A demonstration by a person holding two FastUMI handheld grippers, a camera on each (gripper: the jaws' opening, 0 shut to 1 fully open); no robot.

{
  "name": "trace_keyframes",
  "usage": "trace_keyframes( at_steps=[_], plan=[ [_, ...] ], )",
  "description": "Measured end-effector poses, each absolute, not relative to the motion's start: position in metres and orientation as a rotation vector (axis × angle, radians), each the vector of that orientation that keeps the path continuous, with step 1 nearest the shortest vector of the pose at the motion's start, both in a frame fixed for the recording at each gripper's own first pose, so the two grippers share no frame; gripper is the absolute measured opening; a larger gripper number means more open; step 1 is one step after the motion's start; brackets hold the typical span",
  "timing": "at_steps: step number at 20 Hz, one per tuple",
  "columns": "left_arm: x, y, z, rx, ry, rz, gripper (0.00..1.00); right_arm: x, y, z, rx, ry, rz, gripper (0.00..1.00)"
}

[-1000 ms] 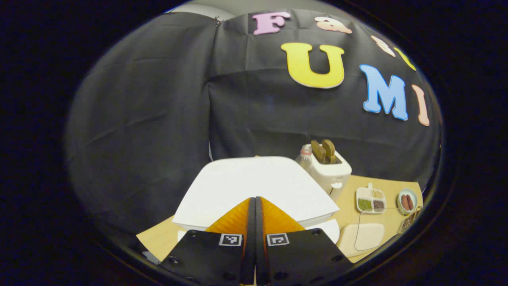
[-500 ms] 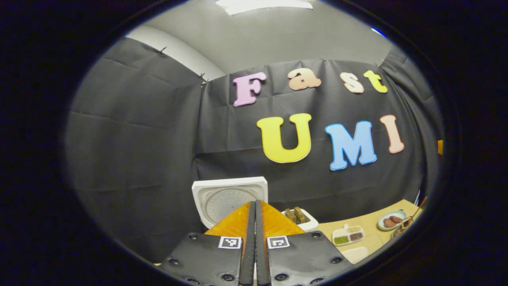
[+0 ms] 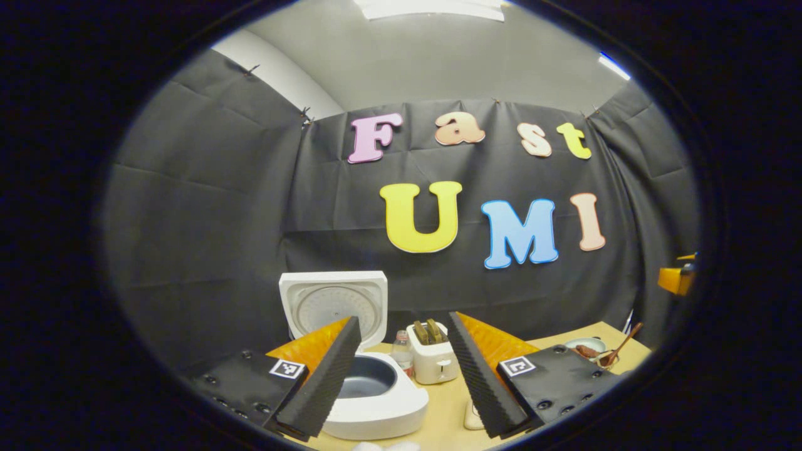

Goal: Close the left gripper, press the button to open the rice cooker; take a wooden spoon from the chopstick holder with the right hand, scoop a spoonful of rice and pour it into the rice cooker, then put the wooden spoon back into the chopstick holder.

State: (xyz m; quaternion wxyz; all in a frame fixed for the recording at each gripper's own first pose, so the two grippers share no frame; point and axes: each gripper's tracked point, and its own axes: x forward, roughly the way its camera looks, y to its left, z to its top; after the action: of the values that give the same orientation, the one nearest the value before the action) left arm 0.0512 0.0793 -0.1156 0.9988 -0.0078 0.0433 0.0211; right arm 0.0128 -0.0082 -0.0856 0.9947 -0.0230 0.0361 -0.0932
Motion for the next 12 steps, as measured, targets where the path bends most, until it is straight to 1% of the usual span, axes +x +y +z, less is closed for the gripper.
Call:
trace_keyframes(
  at_steps=[2, 6, 10, 12],
  plan=[
    [0.051, 0.074, -0.108, -0.027, 0.073, 0.027, 0.98, 0.011, -0.022, -0.111, -0.009, 0.111, -0.213, 0.97],
    [0.051, 0.058, -0.099, -0.048, 0.066, -0.007, 0.98, 0.016, -0.050, -0.151, 0.011, 0.138, -0.269, 0.98],
    [0.052, 0.039, -0.091, -0.059, 0.058, -0.044, 0.98, 0.040, -0.083, -0.200, 0.034, 0.179, -0.321, 0.98],
    [0.051, 0.030, -0.096, -0.042, 0.066, -0.054, 0.97, 0.060, -0.096, -0.226, 0.061, 0.208, -0.327, 0.97]
  ],
)
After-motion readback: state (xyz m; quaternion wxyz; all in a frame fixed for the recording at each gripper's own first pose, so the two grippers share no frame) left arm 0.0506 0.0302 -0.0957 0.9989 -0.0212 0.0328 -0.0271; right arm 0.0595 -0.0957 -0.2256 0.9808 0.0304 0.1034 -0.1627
